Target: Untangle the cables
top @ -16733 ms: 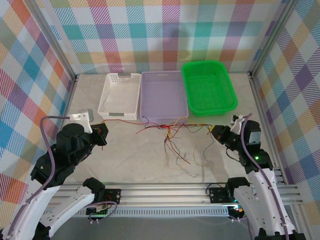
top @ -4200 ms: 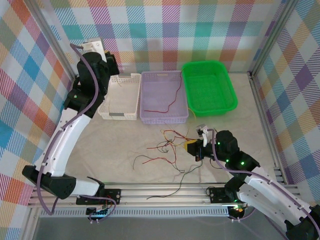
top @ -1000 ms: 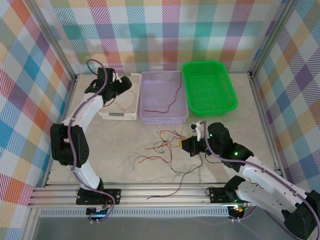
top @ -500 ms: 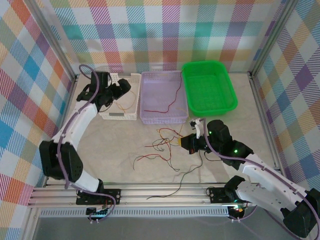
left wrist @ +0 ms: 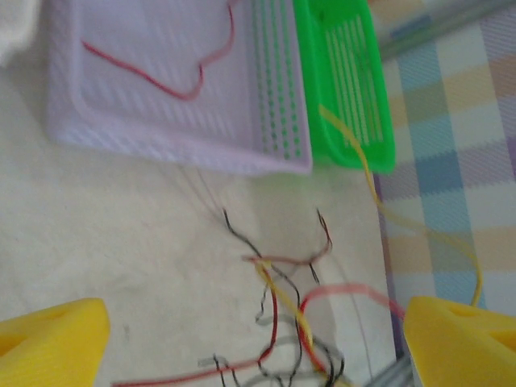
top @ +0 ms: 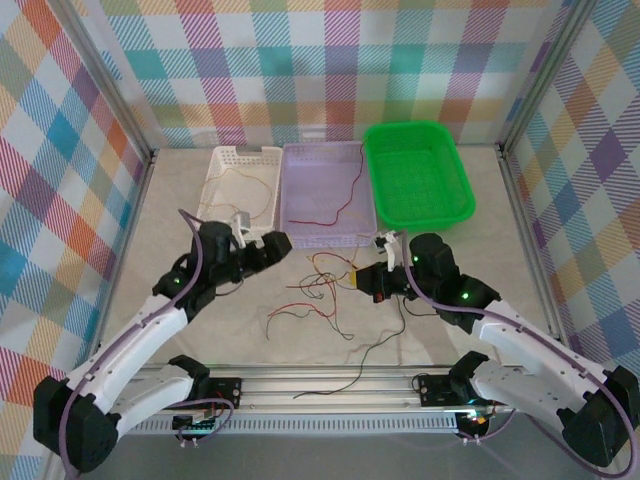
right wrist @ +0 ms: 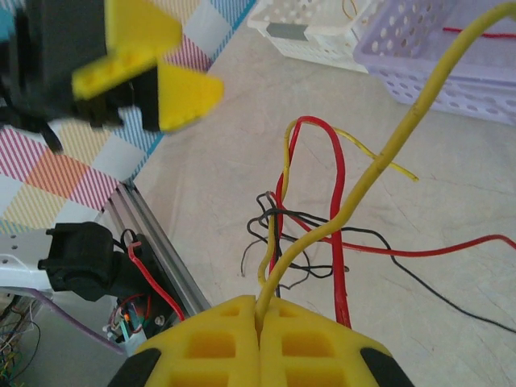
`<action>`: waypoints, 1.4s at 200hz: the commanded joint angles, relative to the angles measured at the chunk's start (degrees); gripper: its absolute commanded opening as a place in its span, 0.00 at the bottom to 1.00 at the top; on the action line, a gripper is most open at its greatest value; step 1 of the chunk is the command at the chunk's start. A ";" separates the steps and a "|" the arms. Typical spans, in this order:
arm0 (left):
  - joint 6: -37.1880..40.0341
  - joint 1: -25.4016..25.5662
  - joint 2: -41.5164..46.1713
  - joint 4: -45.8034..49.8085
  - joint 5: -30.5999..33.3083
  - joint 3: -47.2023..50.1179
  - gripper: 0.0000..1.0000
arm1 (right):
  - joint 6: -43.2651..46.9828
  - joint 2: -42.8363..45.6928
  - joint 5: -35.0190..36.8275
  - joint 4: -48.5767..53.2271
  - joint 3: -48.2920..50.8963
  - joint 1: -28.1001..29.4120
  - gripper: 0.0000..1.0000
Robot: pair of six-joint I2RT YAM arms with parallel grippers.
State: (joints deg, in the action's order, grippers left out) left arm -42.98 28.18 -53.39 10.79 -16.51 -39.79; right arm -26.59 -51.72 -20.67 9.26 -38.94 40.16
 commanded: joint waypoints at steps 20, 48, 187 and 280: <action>-0.97 5.68 5.52 -8.13 -4.85 7.40 0.85 | -1.17 -0.66 -0.03 -4.14 -2.15 0.36 0.00; -2.05 6.77 8.70 -10.80 -6.87 11.01 0.82 | -1.32 -1.25 0.83 -4.23 -2.30 0.36 0.00; -1.29 14.92 5.80 -16.32 -8.02 13.60 0.25 | -1.84 -1.30 8.67 -3.49 -1.63 0.35 0.00; 8.41 14.82 10.79 6.23 3.44 5.29 0.00 | -3.47 7.19 22.24 9.37 3.24 -3.34 0.00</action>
State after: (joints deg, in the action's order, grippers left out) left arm -39.51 42.70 -44.40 6.81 -18.55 -30.04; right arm -28.38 -47.66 -4.34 12.51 -37.30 39.55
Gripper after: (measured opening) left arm 0.067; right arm 0.064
